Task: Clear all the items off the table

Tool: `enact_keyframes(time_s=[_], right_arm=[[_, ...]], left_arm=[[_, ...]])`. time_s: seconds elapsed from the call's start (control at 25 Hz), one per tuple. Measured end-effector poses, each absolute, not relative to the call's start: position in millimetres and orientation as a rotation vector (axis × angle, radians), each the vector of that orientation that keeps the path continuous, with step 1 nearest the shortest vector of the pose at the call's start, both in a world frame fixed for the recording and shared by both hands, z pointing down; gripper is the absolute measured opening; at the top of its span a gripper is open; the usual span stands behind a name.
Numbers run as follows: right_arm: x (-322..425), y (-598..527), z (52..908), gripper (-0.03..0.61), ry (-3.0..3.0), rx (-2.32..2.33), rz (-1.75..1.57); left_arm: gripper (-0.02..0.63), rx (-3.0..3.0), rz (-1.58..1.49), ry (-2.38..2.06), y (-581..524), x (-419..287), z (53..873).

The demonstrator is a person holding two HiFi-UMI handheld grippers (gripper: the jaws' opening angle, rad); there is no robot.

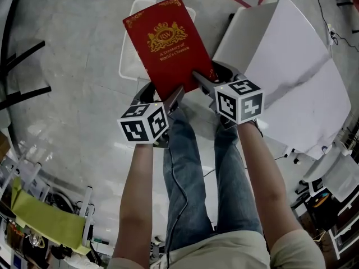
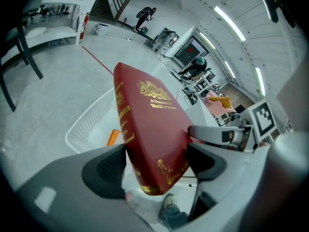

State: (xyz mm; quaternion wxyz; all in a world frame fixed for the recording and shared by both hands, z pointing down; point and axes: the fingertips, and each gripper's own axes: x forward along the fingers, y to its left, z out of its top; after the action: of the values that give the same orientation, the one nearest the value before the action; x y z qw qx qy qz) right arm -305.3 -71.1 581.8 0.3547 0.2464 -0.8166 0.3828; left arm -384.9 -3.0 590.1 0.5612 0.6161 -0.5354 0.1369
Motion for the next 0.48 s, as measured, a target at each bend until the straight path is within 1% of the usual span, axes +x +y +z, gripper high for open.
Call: enact_keyframes(time_s=[0.48], right_arm=[[-324, -63, 611, 0.244, -2.055, 0.612, 1.018]], left_arm=[[0.391, 1.354, 0.245, -1.249, 8, -404, 617]])
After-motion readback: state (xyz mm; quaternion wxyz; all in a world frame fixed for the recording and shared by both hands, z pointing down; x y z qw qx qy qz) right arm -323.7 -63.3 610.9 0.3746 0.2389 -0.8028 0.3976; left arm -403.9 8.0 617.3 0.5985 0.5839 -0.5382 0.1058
